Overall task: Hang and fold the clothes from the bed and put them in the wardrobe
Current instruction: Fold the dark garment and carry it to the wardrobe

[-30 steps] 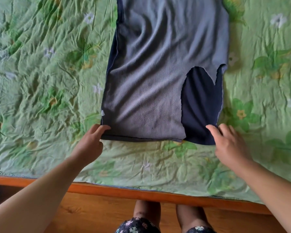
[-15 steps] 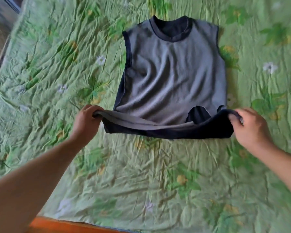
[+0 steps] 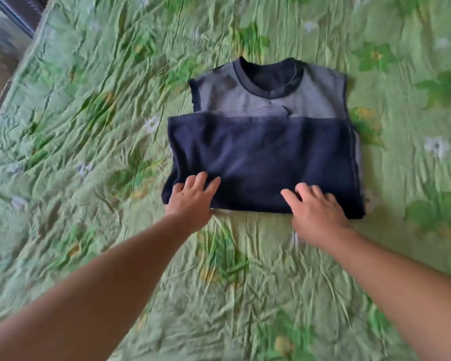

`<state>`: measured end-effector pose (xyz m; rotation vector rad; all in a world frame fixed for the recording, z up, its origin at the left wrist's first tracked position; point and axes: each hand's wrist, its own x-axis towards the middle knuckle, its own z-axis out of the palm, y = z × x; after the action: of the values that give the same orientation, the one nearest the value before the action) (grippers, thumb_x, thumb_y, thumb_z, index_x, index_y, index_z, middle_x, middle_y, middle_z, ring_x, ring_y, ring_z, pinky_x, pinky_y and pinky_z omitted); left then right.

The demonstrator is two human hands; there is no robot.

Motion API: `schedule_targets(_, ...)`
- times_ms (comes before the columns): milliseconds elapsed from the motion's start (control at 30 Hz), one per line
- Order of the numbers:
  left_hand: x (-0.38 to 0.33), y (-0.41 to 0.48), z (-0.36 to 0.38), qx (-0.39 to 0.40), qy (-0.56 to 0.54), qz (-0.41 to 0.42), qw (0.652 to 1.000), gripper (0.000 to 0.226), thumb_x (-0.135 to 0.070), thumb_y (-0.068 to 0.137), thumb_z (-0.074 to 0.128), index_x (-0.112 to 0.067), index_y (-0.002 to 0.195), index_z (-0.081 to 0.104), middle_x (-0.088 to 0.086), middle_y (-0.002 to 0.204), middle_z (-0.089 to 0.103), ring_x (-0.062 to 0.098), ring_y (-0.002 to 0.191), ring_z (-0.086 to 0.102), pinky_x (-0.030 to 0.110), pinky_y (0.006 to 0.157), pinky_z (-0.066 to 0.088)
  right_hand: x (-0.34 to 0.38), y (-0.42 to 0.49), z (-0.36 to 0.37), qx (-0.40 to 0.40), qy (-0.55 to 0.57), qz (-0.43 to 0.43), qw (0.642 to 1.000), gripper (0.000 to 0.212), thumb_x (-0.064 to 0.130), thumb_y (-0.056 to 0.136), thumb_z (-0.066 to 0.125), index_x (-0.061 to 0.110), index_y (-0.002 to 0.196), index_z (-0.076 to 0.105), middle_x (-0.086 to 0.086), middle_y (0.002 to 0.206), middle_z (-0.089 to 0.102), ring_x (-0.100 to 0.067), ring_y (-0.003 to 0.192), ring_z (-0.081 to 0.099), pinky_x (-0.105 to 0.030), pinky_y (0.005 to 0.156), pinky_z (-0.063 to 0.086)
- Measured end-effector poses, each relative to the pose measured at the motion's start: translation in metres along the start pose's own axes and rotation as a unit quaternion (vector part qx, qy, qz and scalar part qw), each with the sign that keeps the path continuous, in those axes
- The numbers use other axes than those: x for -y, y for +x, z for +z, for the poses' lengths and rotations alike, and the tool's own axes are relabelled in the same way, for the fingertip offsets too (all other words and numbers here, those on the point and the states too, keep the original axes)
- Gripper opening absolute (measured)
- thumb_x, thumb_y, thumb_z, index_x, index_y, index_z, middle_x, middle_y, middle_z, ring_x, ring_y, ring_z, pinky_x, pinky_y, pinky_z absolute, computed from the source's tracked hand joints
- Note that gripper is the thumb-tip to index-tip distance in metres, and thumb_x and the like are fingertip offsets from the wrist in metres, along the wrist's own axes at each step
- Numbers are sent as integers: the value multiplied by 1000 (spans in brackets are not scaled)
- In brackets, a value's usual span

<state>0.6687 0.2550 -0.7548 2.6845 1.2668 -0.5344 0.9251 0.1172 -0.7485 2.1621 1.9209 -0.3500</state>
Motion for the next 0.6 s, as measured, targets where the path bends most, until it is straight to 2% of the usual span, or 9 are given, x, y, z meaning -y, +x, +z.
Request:
schedule_targets(67,-1,11,6,-44,7,-22,999,66,-26,82,68,-26,141,39,8,131,42,33,120,46,50,91,46,4,6,12,-31,-29,9,999,52,3,70,63,16,120,52,-10,105,52,-35,91,53,-40,65,40)
schedule_targets(133,-2,20,6,-45,10,-27,999,50,-18,85,66,-25,130,44,6,121,46,33,113,48,49,85,45,2,10,23,-72,-77,-28,994,46,-6,60,66,9,102,54,-12,87,50,-34,74,53,-39,54,39)
schedule_targets(167,-1,22,5,-38,8,-24,999,43,-17,87,64,-25,125,46,5,118,48,33,112,49,48,83,44,1,11,23,-64,-88,-44,993,47,-9,56,69,8,97,53,-11,84,49,-33,70,53,-38,52,38)
schedule_targets(233,0,20,4,-27,-1,-13,1000,35,-17,88,61,-23,121,51,4,115,51,32,109,51,47,83,44,0,10,17,-13,-82,-58,995,45,-8,64,68,12,99,48,-8,89,48,-31,73,52,-37,53,37)
schedule_targets(333,-7,-1,-2,12,-20,17,1000,33,-25,88,60,-21,120,54,5,115,55,32,109,54,46,88,45,-3,-1,6,41,-22,-57,997,35,-4,81,55,18,105,43,-2,101,46,-27,84,53,-38,60,38)
schedule_targets(433,-25,-38,-3,82,-26,49,995,35,-32,89,59,-22,122,53,5,116,55,31,111,57,44,88,45,2,-37,4,96,-13,-75,993,28,2,87,54,21,105,43,0,101,45,-27,90,58,-39,63,43)
schedule_targets(500,-36,-66,1,133,-34,57,989,34,-30,90,57,-22,122,53,5,116,55,31,111,58,42,86,46,12,-68,6,163,8,-76,984,29,0,87,49,21,107,43,1,99,43,-27,93,59,-40,66,45)
schedule_targets(600,-53,-115,8,223,-44,70,971,36,-30,91,53,-21,126,51,8,120,53,33,113,59,43,87,48,30,-118,11,253,13,-92,963,31,4,89,44,20,116,48,-3,110,52,-32,104,63,-41,79,51)
